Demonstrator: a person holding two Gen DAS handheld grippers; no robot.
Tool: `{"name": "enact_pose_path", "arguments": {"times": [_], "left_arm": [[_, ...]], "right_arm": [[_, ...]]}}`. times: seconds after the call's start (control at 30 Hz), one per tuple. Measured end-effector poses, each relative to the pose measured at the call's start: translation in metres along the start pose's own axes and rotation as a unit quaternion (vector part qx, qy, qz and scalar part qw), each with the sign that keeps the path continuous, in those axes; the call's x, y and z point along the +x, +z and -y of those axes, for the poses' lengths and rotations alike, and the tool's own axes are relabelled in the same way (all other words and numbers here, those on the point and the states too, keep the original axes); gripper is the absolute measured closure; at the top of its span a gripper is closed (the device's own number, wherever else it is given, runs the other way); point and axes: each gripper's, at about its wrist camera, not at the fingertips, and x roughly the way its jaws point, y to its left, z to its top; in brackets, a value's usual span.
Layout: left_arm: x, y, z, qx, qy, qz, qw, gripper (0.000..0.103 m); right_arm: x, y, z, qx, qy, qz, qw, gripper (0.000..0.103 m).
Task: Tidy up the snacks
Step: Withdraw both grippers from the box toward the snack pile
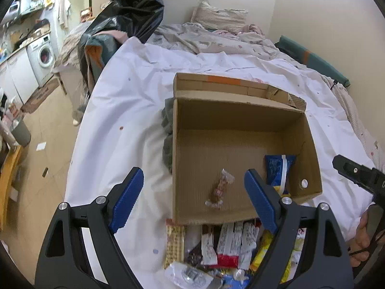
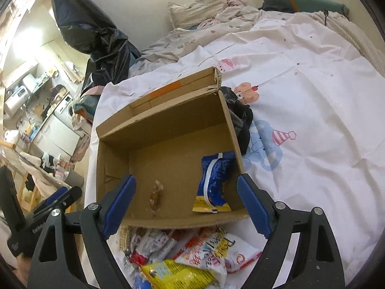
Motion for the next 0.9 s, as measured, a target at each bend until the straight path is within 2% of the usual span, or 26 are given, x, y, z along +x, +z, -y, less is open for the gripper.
{"name": "enact_pose_path", "arguments": {"times": [0.33, 0.53, 0.67, 0.9], "left_arm": [[-0.016, -0.021, -0.011, -0.011, 0.011, -0.013, 0.9998, 0.02], [-0.021, -0.033, -0.012, -0.011, 0.034, -0.031, 0.9989, 0.02], [-0.02, -0.04, -0.017, -0.019, 0.03, -0.048, 0.9982, 0.02], [-0.003, -0.051, -0.027, -0.028, 0.029, -0.103, 0.9939, 0.02]], "right_arm": [[-0.019, -0.024, 0.015, 0.021, -0.008, -0.01, 1.0, 0.015], [-0.033, -0.037, 0.027, 0.029, -0.022, -0.018, 0.999, 0.015], [-0.035, -0.046, 0.036, 0.05, -0.021, -0.033, 0.998, 0.015], [-0.027, -0.061, 0.053, 0.11, -0.01, -0.072, 0.991, 0.015]]}}
